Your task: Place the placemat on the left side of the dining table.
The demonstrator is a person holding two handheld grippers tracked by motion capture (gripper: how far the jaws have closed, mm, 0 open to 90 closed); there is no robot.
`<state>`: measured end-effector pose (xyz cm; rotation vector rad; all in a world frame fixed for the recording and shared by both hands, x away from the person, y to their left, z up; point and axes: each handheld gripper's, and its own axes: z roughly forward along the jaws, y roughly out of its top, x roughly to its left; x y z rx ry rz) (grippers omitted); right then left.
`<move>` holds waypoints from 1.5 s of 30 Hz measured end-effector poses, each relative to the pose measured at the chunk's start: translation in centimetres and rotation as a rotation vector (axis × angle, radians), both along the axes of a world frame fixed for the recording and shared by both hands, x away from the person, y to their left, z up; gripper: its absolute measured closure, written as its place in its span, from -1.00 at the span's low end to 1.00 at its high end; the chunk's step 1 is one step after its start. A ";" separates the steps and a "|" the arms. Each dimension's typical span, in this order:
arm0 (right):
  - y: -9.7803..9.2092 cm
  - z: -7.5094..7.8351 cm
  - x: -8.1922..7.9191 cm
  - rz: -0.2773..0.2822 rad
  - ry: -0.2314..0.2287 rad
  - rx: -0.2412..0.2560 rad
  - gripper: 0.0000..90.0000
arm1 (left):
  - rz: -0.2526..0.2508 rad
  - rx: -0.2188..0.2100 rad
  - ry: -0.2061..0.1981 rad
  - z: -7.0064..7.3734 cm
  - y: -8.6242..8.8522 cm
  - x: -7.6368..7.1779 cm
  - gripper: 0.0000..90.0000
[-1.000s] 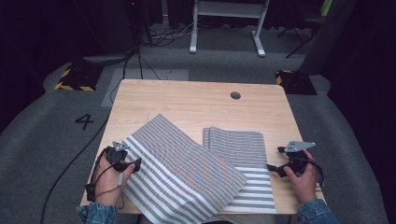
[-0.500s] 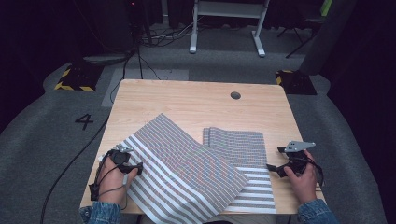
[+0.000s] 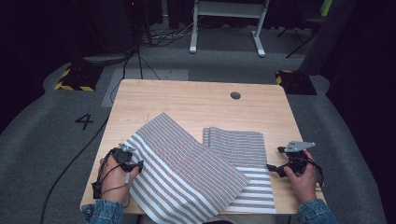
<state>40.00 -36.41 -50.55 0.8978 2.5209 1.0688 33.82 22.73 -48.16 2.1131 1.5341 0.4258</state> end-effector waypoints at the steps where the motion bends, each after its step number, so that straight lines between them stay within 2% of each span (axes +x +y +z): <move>1: 0.0 0.0 0.0 0.000 0.000 0.000 -0.97 | -0.026 0.007 -0.001 0.1 -0.2 0.0 0.34; 2: 0.0 0.0 0.0 0.000 0.000 0.000 -0.97 | -0.026 0.007 -0.001 0.1 -0.2 0.0 0.59; 3: 0.0 0.0 0.0 0.000 0.000 0.000 -0.97 | -0.044 -0.001 -0.005 0.1 -0.5 -0.1 0.59; 4: 0.0 0.0 0.0 0.001 -0.005 0.000 -0.97 | -0.068 0.010 -0.022 0.2 -0.7 -0.1 0.77; 6: 0.0 0.0 0.0 0.001 -0.004 -0.001 -0.97 | -0.085 0.001 -0.051 0.7 -0.7 -0.2 0.85; 7: 0.0 0.0 0.0 0.002 -0.007 -0.001 -0.97 | -0.085 0.001 -0.051 0.7 -0.7 -0.2 0.87; 8: 0.0 0.0 0.0 0.002 -0.007 0.000 -0.97 | -0.100 0.005 -0.090 1.6 -0.7 -0.3 0.89; 11: 0.0 0.0 0.0 0.002 -0.007 -0.001 -0.97 | -0.128 0.008 -0.157 2.9 -0.7 -0.5 0.91; 15: 0.0 0.0 0.0 -0.001 -0.002 0.000 -0.97 | -0.164 0.005 -0.231 4.7 -0.8 -0.6 0.91; 16: 0.0 0.0 0.0 -0.001 -0.002 0.000 -0.97 | -0.164 0.005 -0.231 4.7 -0.8 -0.6 0.91; 17: 0.0 0.0 0.0 0.000 -0.002 0.000 -0.97 | -0.175 0.001 -0.248 5.2 -0.8 -0.6 0.91; 18: 0.0 0.0 0.0 0.001 -0.004 0.000 -0.97 | -0.178 0.002 -0.286 6.2 -0.8 -0.8 0.91; 19: 0.0 0.0 0.0 0.001 -0.004 0.000 -0.97 | -0.178 0.002 -0.286 6.2 -0.8 -0.8 0.92; 21: 0.0 0.0 0.0 0.003 -0.005 -0.002 -0.97 | -0.184 0.010 -0.323 7.7 -0.6 -0.9 0.92; 22: 0.0 0.0 0.0 0.004 -0.005 -0.002 -0.97 | -0.184 0.010 -0.323 7.7 -0.6 -0.9 0.92; 23: 0.0 0.0 0.0 0.003 -0.006 -0.002 -0.97 | -0.184 0.013 -0.344 8.6 -0.4 -0.7 0.92; 24: 0.0 0.0 0.0 0.003 -0.006 -0.002 -0.97 | -0.184 0.013 -0.344 8.6 -0.4 -0.7 0.92; 27: 0.0 0.0 0.0 0.003 -0.005 -0.002 -0.97 | -0.192 0.030 -0.379 10.2 -0.1 -0.2 0.92; 32: 0.0 0.0 0.0 0.003 -0.005 -0.002 -0.97 | -0.199 0.045 -0.411 11.5 -0.1 0.5 0.92; 36: 0.0 0.0 0.0 0.004 -0.006 -0.003 -0.97 | -0.207 0.044 -0.431 12.2 -0.2 2.0 0.92; 39: 0.0 0.0 0.0 0.003 -0.005 -0.002 -0.97 | -0.221 0.031 -0.439 12.3 -0.1 3.8 0.92; 40: 0.0 0.0 0.0 0.004 -0.005 -0.002 -0.97 | -0.221 0.031 -0.439 12.3 -0.1 3.8 0.92; 41: 0.0 0.0 0.0 0.004 -0.006 -0.003 -0.97 | -0.228 0.017 -0.456 12.2 -0.2 5.4 0.92; 43: 0.0 0.0 0.0 0.004 -0.005 -0.002 -0.97 | -0.227 0.010 -0.477 12.1 -0.3 7.2 0.91; 44: 0.0 0.0 0.0 0.004 -0.005 -0.003 -0.97 | -0.214 0.011 -0.495 11.9 -0.3 8.1 0.90; 45: 0.0 0.0 0.0 0.003 -0.005 -0.003 -0.97 | -0.191 0.021 -0.530 11.8 -0.4 8.9 0.84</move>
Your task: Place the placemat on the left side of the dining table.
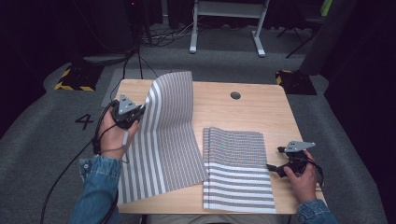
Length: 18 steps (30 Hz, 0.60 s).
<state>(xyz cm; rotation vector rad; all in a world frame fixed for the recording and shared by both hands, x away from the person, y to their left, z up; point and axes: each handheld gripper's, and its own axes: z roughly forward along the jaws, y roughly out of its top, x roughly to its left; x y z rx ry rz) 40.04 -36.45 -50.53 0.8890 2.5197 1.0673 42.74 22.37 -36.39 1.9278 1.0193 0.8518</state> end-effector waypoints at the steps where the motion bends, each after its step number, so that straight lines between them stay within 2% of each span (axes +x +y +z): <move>1: 0.0 0.0 0.0 0.000 0.000 0.000 -0.97 | 0.031 -0.004 -0.035 -0.2 -0.1 0.7 0.64; 3: 0.0 0.0 0.0 0.000 0.000 0.000 -0.97 | 0.063 -0.024 -0.080 -0.3 -0.3 1.4 0.17; 5: 0.0 0.0 0.0 0.000 0.000 0.000 -0.97 | 0.072 -0.028 -0.092 -0.4 -0.6 1.4 0.00; 7: 0.0 0.0 0.0 0.000 0.000 0.000 -0.97 | 0.070 -0.021 -0.090 -0.6 -1.2 0.9 -0.02; 11: 0.0 0.0 0.0 0.000 0.000 0.000 -0.97 | 0.024 -0.070 -0.041 -1.7 -2.4 -1.4 -0.03; 16: 0.0 0.0 0.0 0.000 0.000 0.000 -0.97 | -0.042 -0.124 0.056 -3.8 -4.1 -3.9 -0.07; 17: 0.0 0.0 0.0 -0.001 -0.001 0.002 -0.97 | -0.042 -0.124 0.056 -3.8 -4.1 -3.9 -0.09; 18: 0.0 0.0 0.0 -0.001 -0.001 0.002 -0.97 | -0.076 -0.124 0.102 -4.9 -5.4 -4.8 -0.11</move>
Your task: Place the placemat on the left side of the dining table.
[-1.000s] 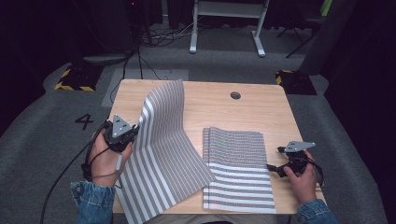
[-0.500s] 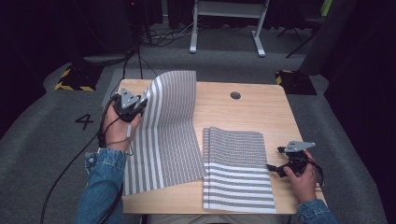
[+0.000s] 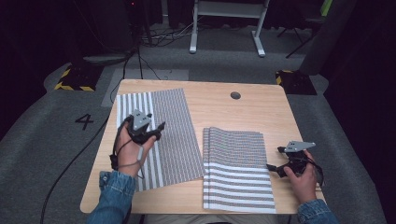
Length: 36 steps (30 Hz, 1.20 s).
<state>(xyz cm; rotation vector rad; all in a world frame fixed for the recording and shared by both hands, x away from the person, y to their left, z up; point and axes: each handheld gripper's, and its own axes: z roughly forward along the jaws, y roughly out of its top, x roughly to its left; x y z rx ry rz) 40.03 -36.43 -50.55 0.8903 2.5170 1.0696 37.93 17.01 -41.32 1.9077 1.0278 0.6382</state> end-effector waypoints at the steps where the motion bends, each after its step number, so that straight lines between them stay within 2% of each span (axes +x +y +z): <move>1: 0.0 0.0 0.0 0.001 0.001 -0.001 -0.97 | 0.000 0.000 0.000 0.0 0.0 0.0 -0.13; 6: 0.0 0.0 0.0 -0.001 0.006 -0.002 -0.97 | -0.090 -0.014 0.130 -2.8 -3.3 -1.9 -0.17; 7: 0.0 0.0 0.0 0.000 0.000 0.000 -0.97 | -0.113 -0.015 0.176 -3.9 -4.6 -2.4 -0.19; 8: 0.0 0.0 0.0 0.002 0.002 -0.002 -0.97 | -0.113 -0.015 0.176 -3.9 -4.6 -2.4 -0.21; 12: 0.0 0.0 0.0 0.002 0.002 -0.002 -0.97 | -0.159 0.048 0.249 -6.0 -6.9 -2.8 -0.25; 15: 0.0 0.0 0.0 0.002 0.002 -0.002 -0.97 | -0.162 0.066 0.272 -7.0 -7.8 -2.8 -0.28; 17: 0.0 0.0 0.0 0.002 0.002 -0.002 -0.97 | -0.157 0.099 0.293 -7.6 -8.3 -2.7 -0.32; 18: 0.0 0.0 0.0 0.002 0.002 -0.002 -0.97 | -0.157 0.131 0.317 -8.1 -8.6 -2.7 -0.36; 27: 0.0 0.0 0.0 -0.001 0.003 0.001 -0.97 | -0.170 0.158 0.338 -7.9 -8.6 -2.5 -0.33; 33: 0.0 0.0 0.0 -0.001 0.003 0.000 -0.97 | -0.151 0.168 0.364 -7.6 -8.7 -2.1 -0.23; 34: 0.0 0.0 0.0 0.000 0.002 0.000 -0.97 | -0.148 0.176 0.346 -7.5 -8.5 -1.9 -0.13; 35: 0.0 0.0 0.0 0.000 0.004 -0.001 -0.97 | -0.149 0.173 0.361 -7.4 -8.2 -1.9 -0.01; 36: 0.0 0.0 0.0 0.000 0.000 0.000 -0.97 | -0.152 0.175 0.349 -7.4 -7.9 -1.8 0.30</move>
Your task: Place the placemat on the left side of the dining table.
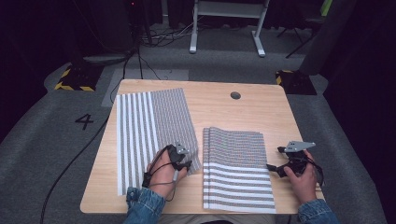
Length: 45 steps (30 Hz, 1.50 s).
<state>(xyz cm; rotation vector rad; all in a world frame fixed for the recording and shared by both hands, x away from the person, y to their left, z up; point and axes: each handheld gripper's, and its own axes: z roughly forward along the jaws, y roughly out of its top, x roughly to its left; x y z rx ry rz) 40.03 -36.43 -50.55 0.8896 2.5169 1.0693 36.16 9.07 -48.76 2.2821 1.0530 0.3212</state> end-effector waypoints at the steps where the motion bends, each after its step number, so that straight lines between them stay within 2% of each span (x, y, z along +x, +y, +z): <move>1: 0.0 0.0 0.0 0.000 0.000 0.000 -0.97 | 0.000 -0.002 -0.014 0.0 0.3 0.1 0.30; 2: 0.0 0.0 0.0 -0.002 0.006 0.001 -0.97 | 0.001 0.033 -0.029 0.3 0.5 0.0 0.58; 3: 0.0 0.0 0.0 0.001 0.001 -0.001 -0.97 | 0.002 0.038 -0.039 0.6 0.9 0.1 0.84; 4: 0.0 0.0 0.0 0.001 0.001 -0.001 -0.97 | 0.000 0.024 -0.048 1.1 1.4 0.0 0.88; 6: 0.0 0.0 0.0 0.000 0.001 0.000 -0.97 | 0.002 0.008 -0.081 2.1 2.2 -0.2 0.91; 10: 0.0 0.0 0.0 0.001 0.002 -0.001 -0.97 | 0.013 0.006 -0.113 3.7 3.5 -0.8 0.92; 15: 0.0 0.0 -0.1 -0.004 0.008 0.001 -0.97 | 0.012 0.004 -0.096 4.7 5.1 -2.0 0.91; 17: 0.0 0.0 -0.1 -0.004 0.008 0.001 -0.97 | 0.008 0.001 -0.066 4.8 5.7 -2.6 0.91; 18: 0.0 0.0 0.0 -0.004 0.008 0.001 -0.97 | 0.000 0.002 -0.055 4.9 6.1 -2.9 0.85; 19: 0.0 0.0 0.0 -0.004 0.008 0.001 -0.97 | 0.000 -0.017 -0.034 4.8 6.4 -3.2 0.85; 20: 0.0 0.0 -0.1 -0.004 0.008 0.001 -0.97 | 0.002 -0.042 -0.019 4.9 6.7 -3.4 0.76; 21: 0.0 0.0 -0.1 -0.004 0.008 0.001 -0.97 | 0.011 -0.079 0.004 5.0 7.1 -3.8 0.58; 22: 0.0 0.0 -0.1 -0.004 0.008 0.001 -0.97 | 0.015 -0.086 0.016 5.0 7.2 -4.0 0.35; 24: 0.0 0.0 -0.1 -0.005 0.008 0.001 -0.97 | 0.040 -0.066 0.038 5.5 7.7 -4.5 0.05; 26: 0.0 0.0 -0.1 -0.005 0.008 0.001 -0.97 | 0.080 -0.073 0.040 5.9 8.1 -4.8 -0.19; 28: 0.0 0.0 -0.1 -0.005 0.008 0.001 -0.97 | 0.138 -0.067 0.032 5.4 7.9 -4.8 -0.34; 30: 0.0 0.0 -0.1 -0.005 0.008 0.001 -0.97 | 0.186 -0.059 0.041 4.2 7.4 -4.4 -0.36; 32: 0.0 0.0 -0.1 -0.005 0.007 0.001 -0.97 | 0.239 -0.073 0.032 2.7 6.9 -3.9 -0.33; 33: 0.0 0.0 -0.1 -0.005 0.008 0.001 -0.97 | 0.254 -0.057 0.017 2.0 6.7 -3.6 -0.33; 36: 0.0 0.0 -0.1 -0.005 0.008 0.001 -0.97 | 0.307 -0.067 -0.035 0.4 6.4 -3.1 -0.33; 37: 0.0 0.0 -0.1 -0.004 0.008 0.001 -0.97 | 0.318 -0.062 -0.051 -0.1 6.4 -3.0 -0.34; 38: 0.0 0.0 -0.1 -0.005 0.008 0.001 -0.97 | 0.330 -0.040 -0.056 -0.5 6.3 -2.9 -0.36; 40: 0.0 0.0 -0.1 -0.005 0.008 0.001 -0.97 | 0.333 -0.052 -0.073 -1.1 6.5 -2.8 -0.40; 45: 0.1 0.0 -0.1 -0.005 0.008 0.001 -0.97 | 0.332 -0.069 -0.099 -1.4 6.7 -2.6 -0.40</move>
